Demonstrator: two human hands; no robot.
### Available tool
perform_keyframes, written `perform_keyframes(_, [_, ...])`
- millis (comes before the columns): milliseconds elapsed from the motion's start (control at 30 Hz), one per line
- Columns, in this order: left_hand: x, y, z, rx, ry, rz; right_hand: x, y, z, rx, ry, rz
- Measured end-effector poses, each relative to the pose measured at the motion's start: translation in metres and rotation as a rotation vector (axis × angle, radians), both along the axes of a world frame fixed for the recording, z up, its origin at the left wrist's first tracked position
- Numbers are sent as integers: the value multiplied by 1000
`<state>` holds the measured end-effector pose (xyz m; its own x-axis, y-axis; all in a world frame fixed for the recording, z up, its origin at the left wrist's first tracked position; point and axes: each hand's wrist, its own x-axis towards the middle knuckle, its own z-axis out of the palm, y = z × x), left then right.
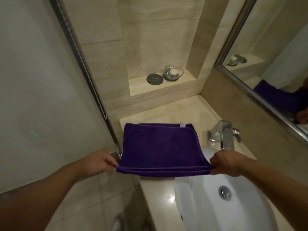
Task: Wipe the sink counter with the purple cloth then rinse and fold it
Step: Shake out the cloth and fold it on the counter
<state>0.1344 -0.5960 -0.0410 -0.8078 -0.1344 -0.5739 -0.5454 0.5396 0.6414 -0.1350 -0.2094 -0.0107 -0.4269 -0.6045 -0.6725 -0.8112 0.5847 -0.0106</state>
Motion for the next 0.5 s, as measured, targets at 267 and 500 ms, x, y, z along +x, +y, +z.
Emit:
perform_keyframes(267, [-18,-8,-2,218,97,326,-32,-26,5,-113,-117,-281])
perform_keyframes(500, [-99,-51,-30,134,229,653,-97,-74,-9,-303,124,-592])
